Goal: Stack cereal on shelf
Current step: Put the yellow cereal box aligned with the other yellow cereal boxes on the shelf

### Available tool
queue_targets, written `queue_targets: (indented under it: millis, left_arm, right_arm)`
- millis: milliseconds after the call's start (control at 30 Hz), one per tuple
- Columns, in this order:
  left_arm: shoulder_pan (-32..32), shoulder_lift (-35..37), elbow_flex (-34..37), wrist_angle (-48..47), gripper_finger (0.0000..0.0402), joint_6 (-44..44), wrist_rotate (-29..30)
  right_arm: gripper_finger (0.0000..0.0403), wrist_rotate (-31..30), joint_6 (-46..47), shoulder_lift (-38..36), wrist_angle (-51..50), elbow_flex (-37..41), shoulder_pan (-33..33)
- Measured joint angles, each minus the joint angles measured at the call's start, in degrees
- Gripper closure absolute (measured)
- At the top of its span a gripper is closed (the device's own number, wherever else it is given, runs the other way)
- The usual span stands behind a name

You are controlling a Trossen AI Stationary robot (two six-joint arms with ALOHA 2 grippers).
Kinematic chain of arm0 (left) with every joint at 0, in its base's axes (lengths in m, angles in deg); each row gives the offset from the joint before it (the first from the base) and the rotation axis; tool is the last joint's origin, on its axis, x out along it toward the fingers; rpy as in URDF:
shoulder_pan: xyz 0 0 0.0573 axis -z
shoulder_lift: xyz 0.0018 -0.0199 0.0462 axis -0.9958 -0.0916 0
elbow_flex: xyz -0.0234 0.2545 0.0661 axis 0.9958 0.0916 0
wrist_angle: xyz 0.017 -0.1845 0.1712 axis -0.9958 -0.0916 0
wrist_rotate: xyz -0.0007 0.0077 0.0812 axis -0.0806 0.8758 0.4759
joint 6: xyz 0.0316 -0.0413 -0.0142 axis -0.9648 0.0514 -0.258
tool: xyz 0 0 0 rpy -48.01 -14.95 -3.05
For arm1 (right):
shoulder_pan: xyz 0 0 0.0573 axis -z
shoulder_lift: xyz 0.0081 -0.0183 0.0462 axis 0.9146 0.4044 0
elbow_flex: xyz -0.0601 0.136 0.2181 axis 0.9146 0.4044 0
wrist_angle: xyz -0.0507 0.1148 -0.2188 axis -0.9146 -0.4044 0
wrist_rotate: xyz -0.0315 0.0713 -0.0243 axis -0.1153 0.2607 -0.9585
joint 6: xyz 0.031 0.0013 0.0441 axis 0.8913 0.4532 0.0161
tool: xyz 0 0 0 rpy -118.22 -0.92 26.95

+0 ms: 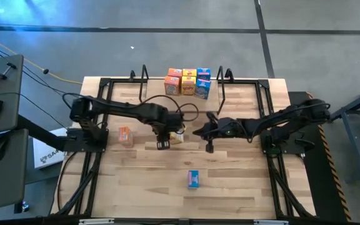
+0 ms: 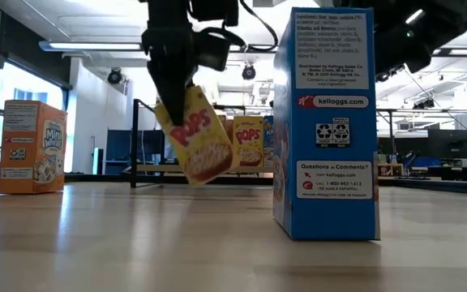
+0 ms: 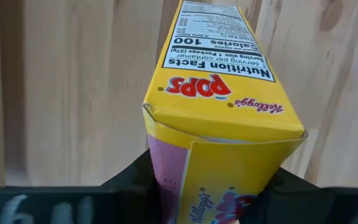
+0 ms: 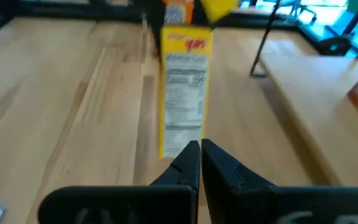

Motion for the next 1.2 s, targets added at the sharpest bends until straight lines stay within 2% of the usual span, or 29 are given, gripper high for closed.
queue_targets:
  millis: [200,567,933,1100,1200]
  left_arm:
    - [0.0,-0.9,0.0,1.0,0.0263,-1.2,0.1]
    - [0.0,-0.9,0.0,1.0,0.0248,1.2,-1.3]
    - [0.0,-0.9,0.0,1.1,0.0136,0.3,-0.9]
    - [0.0,-0.9,0.0,0.9,0.0123,0.7,-1.0]
    - [0.4,-0.9,0.0,0.5,0.0122,0.0,-3.2]
  right_arm:
    - [0.0403,-1.3,1.3,3.3,1.6,0.0,-1.1]
    - [0.0403,-1.5,1.7,3.5,2.3,0.0,-1.1]
    - [0.0403,-1.3,1.7,3.5,2.3,0.0,-1.1]
    - [0.0403,-1.3,1.7,3.5,2.3,0.0,-1.1]
    - [0.0403,-1.3,1.2,3.5,2.3,0.0,-1.1]
